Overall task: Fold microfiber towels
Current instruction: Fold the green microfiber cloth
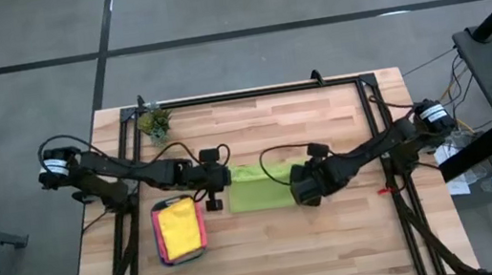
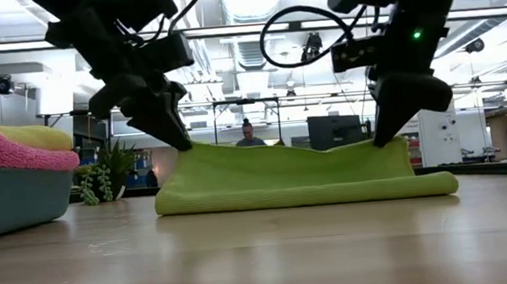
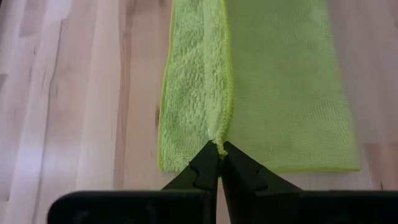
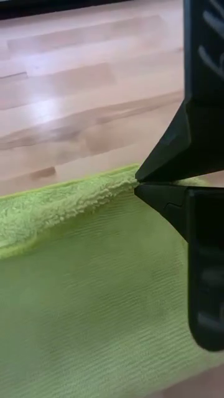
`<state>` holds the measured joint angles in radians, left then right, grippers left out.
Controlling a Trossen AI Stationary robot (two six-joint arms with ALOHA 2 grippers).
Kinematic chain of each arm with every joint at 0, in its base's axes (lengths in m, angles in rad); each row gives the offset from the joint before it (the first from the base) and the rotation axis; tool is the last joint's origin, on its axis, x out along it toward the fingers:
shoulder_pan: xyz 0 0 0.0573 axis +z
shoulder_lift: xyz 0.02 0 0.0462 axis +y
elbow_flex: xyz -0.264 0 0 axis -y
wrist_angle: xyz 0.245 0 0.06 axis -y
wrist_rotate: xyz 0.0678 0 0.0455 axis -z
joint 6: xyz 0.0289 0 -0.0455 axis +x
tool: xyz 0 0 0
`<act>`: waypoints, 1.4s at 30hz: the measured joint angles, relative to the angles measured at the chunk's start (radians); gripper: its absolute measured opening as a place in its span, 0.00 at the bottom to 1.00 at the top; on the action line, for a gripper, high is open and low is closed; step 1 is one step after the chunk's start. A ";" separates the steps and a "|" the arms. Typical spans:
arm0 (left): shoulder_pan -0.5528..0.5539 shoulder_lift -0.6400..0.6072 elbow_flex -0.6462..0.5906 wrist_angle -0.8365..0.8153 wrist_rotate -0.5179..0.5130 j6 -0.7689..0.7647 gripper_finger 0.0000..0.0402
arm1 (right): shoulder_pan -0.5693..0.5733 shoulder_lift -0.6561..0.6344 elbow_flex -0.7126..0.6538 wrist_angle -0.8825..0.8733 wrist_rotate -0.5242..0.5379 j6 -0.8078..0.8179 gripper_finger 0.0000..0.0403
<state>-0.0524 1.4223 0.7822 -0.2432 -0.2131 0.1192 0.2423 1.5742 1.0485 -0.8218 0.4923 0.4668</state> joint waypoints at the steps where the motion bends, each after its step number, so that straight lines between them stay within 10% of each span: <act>1: 0.000 0.000 0.000 0.000 0.000 0.002 0.00 | -0.005 0.000 0.000 0.003 0.000 -0.009 0.02; 15: 0.013 0.110 0.000 0.105 -0.006 0.026 0.00 | -0.045 0.000 -0.002 0.022 0.005 -0.006 0.04; 33: 0.054 0.140 0.002 0.135 -0.122 0.018 0.00 | -0.072 0.000 -0.005 0.014 0.004 0.034 0.35; 42: 0.058 0.142 0.002 0.134 -0.121 0.018 0.30 | -0.070 -0.001 -0.005 0.016 -0.003 0.079 0.39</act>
<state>0.0051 1.5639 0.7845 -0.1097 -0.3336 0.1375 0.1722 1.5732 1.0431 -0.8061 0.4890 0.5456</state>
